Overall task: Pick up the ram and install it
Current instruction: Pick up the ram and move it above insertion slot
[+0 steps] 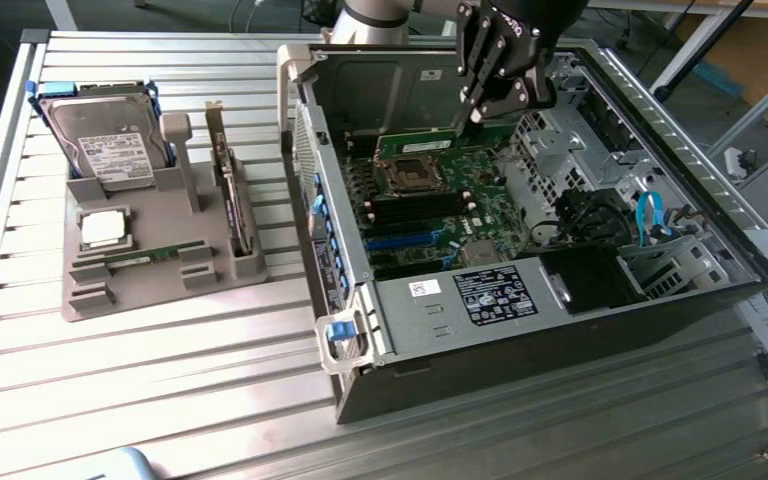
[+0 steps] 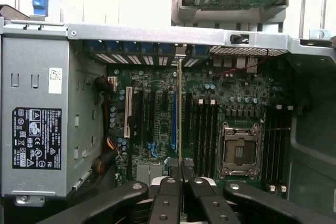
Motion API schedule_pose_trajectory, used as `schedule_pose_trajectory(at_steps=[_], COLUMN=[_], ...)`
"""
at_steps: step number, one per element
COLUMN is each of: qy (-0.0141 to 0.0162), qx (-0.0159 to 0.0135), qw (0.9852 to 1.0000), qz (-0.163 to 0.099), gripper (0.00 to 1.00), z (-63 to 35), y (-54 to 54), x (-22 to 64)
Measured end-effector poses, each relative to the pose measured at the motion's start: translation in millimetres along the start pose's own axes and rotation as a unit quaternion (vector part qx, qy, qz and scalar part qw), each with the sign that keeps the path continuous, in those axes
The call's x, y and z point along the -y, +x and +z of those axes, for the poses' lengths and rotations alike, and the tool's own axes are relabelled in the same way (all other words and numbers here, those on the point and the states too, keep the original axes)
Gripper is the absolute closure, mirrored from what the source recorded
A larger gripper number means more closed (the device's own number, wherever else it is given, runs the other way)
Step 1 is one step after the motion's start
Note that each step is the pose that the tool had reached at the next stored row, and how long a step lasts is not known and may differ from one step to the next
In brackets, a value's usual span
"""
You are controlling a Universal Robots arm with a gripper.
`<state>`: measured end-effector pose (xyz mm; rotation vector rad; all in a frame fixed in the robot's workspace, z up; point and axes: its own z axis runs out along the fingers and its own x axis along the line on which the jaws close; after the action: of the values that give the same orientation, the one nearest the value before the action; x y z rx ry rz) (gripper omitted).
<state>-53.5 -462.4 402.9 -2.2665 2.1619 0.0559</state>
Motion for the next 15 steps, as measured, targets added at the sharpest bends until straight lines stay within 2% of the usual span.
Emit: schedule_pose_trajectory(at_steps=[7, 15], qy=[-0.0060, -0.0062], qx=[0.0001, 0.0002], qw=[1.0000, 1.0000], qz=[0.001, 0.002], gripper=[0.88, 0.88], z=[0.0, 2.0], y=[0.2, 0.3], x=[4.4, 4.9])
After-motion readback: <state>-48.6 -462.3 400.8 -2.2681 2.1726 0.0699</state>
